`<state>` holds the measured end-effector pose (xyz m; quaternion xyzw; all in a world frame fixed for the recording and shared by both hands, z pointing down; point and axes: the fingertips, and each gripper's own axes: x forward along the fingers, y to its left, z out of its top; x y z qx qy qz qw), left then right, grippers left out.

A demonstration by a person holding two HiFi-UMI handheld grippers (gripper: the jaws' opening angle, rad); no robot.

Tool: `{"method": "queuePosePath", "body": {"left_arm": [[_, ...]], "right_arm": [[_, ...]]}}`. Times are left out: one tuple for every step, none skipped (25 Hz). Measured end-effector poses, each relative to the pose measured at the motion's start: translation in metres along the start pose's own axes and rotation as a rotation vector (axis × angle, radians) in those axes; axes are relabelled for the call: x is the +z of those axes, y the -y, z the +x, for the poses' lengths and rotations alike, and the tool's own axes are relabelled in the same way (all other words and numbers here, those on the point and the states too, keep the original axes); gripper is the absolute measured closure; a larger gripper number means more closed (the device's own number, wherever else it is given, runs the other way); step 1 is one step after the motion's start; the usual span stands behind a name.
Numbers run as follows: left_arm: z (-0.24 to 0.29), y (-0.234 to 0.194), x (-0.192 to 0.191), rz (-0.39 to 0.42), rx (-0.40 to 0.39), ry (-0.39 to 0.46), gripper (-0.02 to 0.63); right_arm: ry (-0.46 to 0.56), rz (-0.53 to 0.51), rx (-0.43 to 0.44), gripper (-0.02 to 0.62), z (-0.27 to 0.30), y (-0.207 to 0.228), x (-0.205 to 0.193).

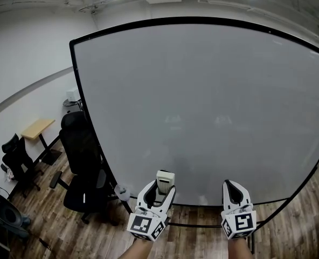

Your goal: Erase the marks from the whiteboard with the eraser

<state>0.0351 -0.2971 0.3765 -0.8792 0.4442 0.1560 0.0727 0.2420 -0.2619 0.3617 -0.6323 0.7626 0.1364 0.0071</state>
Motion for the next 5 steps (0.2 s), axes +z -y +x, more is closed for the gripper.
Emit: {"method": "queuePosePath", "body": {"left_arm": [[0.0005,-0.0005,0.0007,0.001,0.001,0.000,0.359],[0.0011,-0.0013,0.0012,0.001,0.003,0.001,0.359],[0.0018,-0.0023,0.0012,0.000,0.005,0.002,0.359],[0.0025,-0.0033,0.0009,0.000,0.006,0.003,0.359],[0.0032,-0.0043,0.0006,0.000,0.007,0.003,0.359]], "right_arm": [[0.000,0.001,0.000,0.577,0.0009,0.0008,0.0003],[0.001,0.000,0.000,0.577,0.0020,0.0015,0.0002],[0.002,-0.002,0.002,0.577,0.0033,0.0021,-0.0003],[0.004,-0.006,0.005,0.577,0.0045,0.0026,-0.0011],[0.006,-0.010,0.008,0.577,0.0058,0.0029,-0.0019]]}}
